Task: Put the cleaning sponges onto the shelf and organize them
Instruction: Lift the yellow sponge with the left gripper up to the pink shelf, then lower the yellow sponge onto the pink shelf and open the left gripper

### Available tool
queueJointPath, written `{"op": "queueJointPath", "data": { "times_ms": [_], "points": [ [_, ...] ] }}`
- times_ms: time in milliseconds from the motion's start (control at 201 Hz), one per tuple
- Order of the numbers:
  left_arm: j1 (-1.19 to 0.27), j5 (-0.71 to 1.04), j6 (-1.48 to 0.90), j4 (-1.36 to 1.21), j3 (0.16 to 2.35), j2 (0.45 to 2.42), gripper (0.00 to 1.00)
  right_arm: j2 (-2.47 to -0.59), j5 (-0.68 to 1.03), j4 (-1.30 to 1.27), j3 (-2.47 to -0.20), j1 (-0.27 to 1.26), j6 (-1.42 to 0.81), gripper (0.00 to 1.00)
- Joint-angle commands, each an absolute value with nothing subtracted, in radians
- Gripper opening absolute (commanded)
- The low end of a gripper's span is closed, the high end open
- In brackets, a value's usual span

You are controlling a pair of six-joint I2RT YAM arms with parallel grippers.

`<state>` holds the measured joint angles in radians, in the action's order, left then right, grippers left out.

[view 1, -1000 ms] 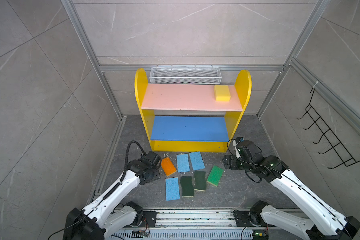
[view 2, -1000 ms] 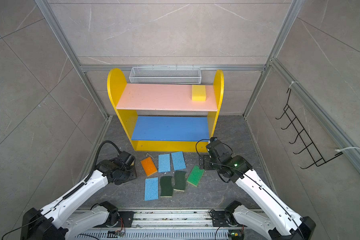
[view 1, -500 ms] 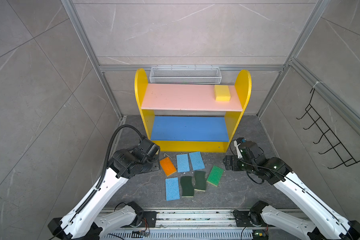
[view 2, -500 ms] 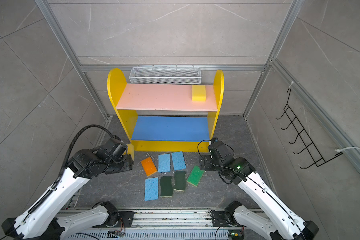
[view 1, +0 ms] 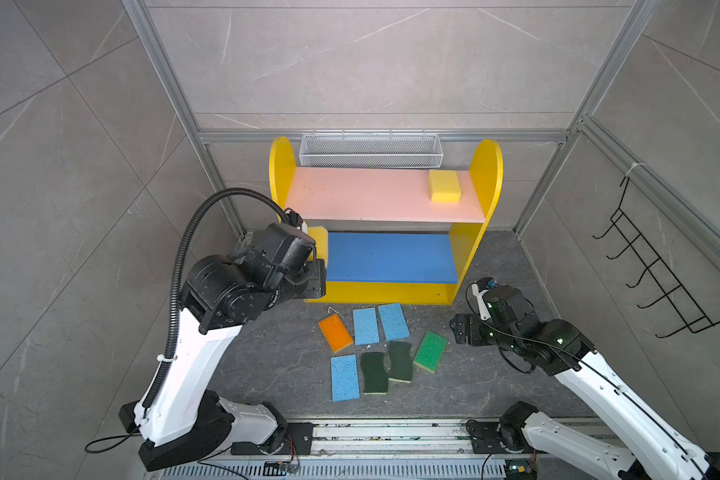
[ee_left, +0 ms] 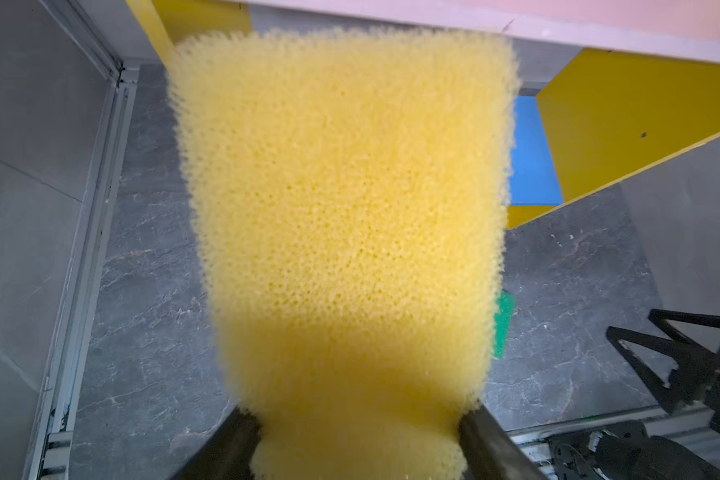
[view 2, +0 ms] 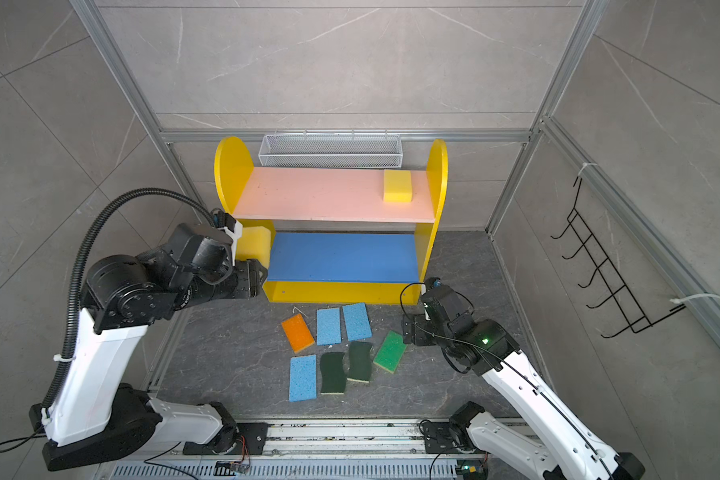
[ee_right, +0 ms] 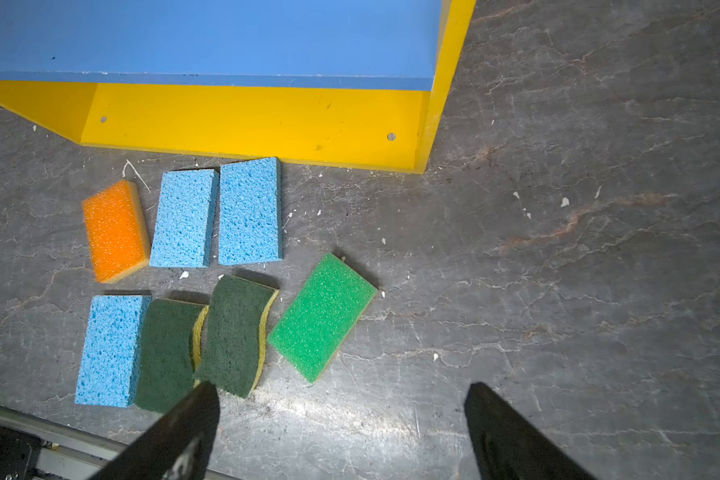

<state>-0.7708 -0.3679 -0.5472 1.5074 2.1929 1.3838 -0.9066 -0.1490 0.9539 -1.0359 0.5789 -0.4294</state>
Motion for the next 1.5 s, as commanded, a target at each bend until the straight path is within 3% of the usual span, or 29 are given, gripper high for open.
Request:
{"op": "queueJointPath", "data": {
  "times_ms": [0,314,533,677,1020,1498],
  "points": [
    [-0.775,-0.39,-0.423,1.604,2.303,1.452,0.59,-0.896,-0.161,0.989,-1.061,0.575,-0.413,0.94],
    [-0.746,-0.509,-0.271,1.48,2.52,1.628,0.6,-0.89,-0.162,1.012,-1.08,0.575,-0.406,0.94],
    [-0.563,-0.311,-0.227,1.302,2.486,1.649,0.6,-0.9,-0.166,1.023,-1.09,0.576,-0.402,0.94],
    [-0.523,-0.252,-0.211,1.216,2.491,1.678,0.6,-0.914,-0.16,1.025,-1.101,0.575,-0.407,0.94],
    [-0.51,-0.282,-0.234,1.042,2.429,1.712,0.61,-0.929,-0.134,1.02,-1.108,0.575,-0.416,0.94],
    [-0.502,-0.384,-0.236,1.067,2.486,1.819,0.62,-0.935,-0.161,1.033,-1.1,0.575,-0.395,0.94]
  ]
}}
